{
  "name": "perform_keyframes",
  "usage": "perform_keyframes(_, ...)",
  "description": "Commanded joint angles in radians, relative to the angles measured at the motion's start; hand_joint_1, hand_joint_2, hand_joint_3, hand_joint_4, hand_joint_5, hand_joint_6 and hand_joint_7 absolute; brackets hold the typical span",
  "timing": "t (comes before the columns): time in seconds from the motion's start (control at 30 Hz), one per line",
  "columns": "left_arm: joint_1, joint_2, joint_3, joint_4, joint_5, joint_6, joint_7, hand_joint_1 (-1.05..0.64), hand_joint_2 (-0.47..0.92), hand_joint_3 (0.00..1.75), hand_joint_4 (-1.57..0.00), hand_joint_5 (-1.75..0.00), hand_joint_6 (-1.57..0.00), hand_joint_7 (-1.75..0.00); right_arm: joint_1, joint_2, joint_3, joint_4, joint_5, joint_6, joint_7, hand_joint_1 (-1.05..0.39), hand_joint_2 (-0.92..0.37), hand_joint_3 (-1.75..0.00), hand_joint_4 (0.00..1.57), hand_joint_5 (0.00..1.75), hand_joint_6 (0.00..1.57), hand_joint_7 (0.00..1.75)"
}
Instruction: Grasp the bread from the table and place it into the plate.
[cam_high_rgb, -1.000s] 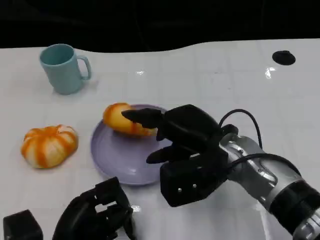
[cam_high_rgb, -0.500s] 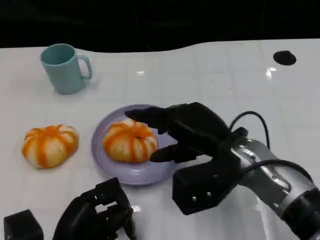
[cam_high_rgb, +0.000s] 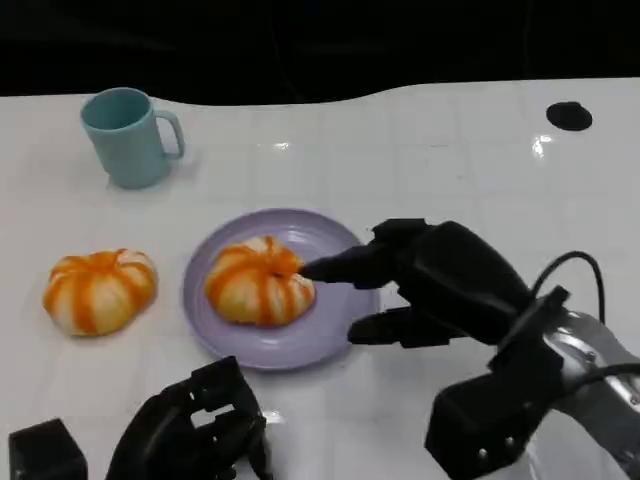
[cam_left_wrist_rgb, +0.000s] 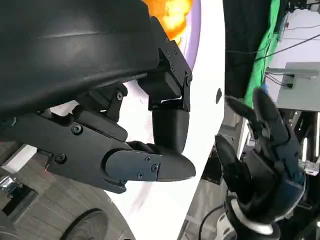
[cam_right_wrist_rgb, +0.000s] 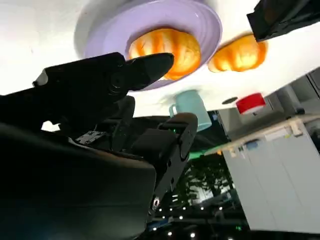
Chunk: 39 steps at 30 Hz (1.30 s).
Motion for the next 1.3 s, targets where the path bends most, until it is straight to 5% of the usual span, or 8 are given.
perform_keyframes(0.03, -0.004, 0.006, 0.006, 0.009, -0.006, -0.013, 0.0, -0.6, 0.81, 0.47, -0.81, -1.75, -0.7, -1.5, 0.07, -0.047, -0.046, -0.043, 0.022, -0.051, -0.021, -0.26, -0.86, 0.0, 0.53, 0.79, 0.88, 0.15)
perform_keyframes(0.2, -0.007, 0.006, 0.005, 0.014, -0.005, -0.016, 0.0, -0.6, 0.8, 0.48, -0.81, -1.75, -0.7, -1.5, 0.137, -0.08, -0.09, -0.056, 0.031, -0.118, -0.045, -0.22, -0.85, 0.0, 0.6, 0.87, 0.95, 0.17)
perform_keyframes(0.43, -0.007, 0.006, 0.004, 0.011, -0.006, -0.01, 0.001, -0.61, 0.79, 0.49, -0.8, -1.75, -0.71, -1.49, 0.241, -0.131, -0.165, -0.103, 0.045, -0.183, -0.073, -0.15, -0.84, -0.05, 0.61, 1.57, 0.93, 0.39)
perform_keyframes(0.47, -0.007, 0.007, 0.003, 0.011, -0.005, -0.01, 0.001, -0.6, 0.79, 0.49, -0.8, -1.75, -0.7, -1.49, 0.261, -0.137, -0.179, -0.112, 0.048, -0.191, -0.08, -0.12, -0.8, -0.16, 0.63, 1.59, 0.82, 0.64)
perform_keyframes(0.6, -0.007, 0.008, 0.002, 0.007, -0.003, -0.004, 0.005, -0.6, 0.79, 0.49, -0.79, -1.75, -0.7, -1.49, 0.331, -0.14, -0.223, -0.125, 0.064, -0.245, -0.121, -0.11, -0.8, -0.47, 0.71, 1.66, 0.74, 1.04)
perform_keyframes(0.73, -0.006, 0.007, 0.003, 0.004, -0.006, 0.003, 0.004, -0.61, 0.79, 0.49, -0.78, -1.75, -0.7, -1.49, 0.386, -0.131, -0.259, -0.119, 0.068, -0.296, -0.163, -0.11, -0.53, -1.12, 0.81, 1.67, 0.75, 1.32)
perform_keyframes(0.9, -0.004, 0.006, 0.001, -0.005, 0.003, 0.009, 0.018, -0.59, 0.78, 0.5, -0.78, -1.75, -0.7, -1.49, 0.436, -0.117, -0.287, -0.125, 0.057, -0.308, -0.194, -0.13, -0.38, -1.31, 0.84, 1.72, 0.74, 1.37)
perform_keyframes(1.3, -0.012, 0.011, 0.007, 0.006, -0.011, 0.011, 0.001, -0.58, 0.76, 0.55, -0.77, -1.75, -0.69, -1.49, 0.515, -0.056, -0.299, -0.073, 0.056, -0.327, -0.247, -0.12, -0.33, -1.38, 0.8, 1.74, 0.72, 1.38)
